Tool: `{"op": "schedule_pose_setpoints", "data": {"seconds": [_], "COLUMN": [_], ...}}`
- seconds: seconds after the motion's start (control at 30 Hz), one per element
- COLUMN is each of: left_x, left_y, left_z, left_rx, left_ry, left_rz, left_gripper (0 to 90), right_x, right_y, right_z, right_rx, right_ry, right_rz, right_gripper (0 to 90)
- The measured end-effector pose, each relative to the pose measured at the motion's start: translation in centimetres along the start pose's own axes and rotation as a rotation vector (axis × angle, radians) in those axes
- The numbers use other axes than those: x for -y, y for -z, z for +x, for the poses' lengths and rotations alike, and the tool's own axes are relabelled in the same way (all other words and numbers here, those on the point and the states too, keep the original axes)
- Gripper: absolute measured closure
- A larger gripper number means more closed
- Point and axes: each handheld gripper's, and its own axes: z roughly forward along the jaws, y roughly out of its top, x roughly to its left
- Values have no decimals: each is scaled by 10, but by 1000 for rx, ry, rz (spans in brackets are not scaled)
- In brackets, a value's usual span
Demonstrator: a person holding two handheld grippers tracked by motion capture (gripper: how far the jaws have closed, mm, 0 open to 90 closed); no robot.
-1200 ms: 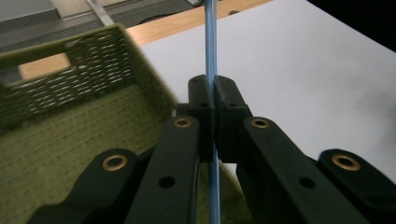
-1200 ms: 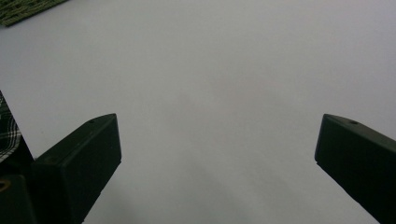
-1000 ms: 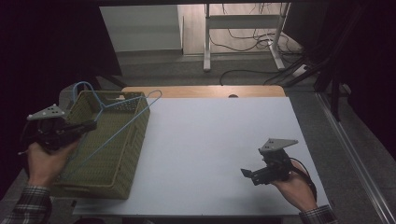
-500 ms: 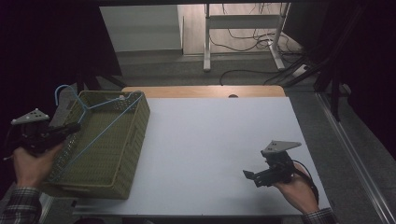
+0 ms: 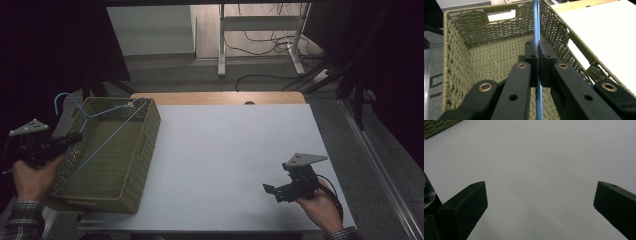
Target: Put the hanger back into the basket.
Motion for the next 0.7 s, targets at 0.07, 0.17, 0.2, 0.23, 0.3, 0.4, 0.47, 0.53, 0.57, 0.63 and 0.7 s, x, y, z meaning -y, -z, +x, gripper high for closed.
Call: {"op": "schedule_pose_setpoints", "data": {"seconds": [0.07,0.17,0.2,0.23,0.3,0.4,0.47,0.53,0.57,0.63,0.7], "left_x": [0,2,2,2,5,8,9,11,11,12,14], "left_y": [-5,-11,-14,-14,-18,-25,-30,-36,-36,-41,-43], "left_z": [0,-1,-1,-1,1,3,3,2,2,2,2], "left_rx": [-5,-12,-12,-12,-15,-13,-13,-9,-9,-4,-6], "left_ry": [-6,-13,-10,-10,-2,8,10,11,11,16,17], "left_rz": [20,37,41,41,45,57,63,69,69,76,82], "left_gripper": [876,875,876,876,876,876,875,875,875,875,875], "right_x": [0,0,0,0,0,1,1,1,1,1,1], "right_y": [-1,-1,-1,-1,-2,-3,-3,-4,-4,-4,-4], "right_z": [0,1,1,1,1,1,1,2,2,1,1], "right_rx": [-1,-4,-4,-4,-7,-9,-8,-10,-10,-11,-11], "right_ry": [-1,0,1,1,0,0,2,5,5,5,5], "right_rz": [3,5,5,5,7,12,13,14,14,15,15], "right_gripper": [0,0,0,0,0,0,0,0,0,0,0]}}
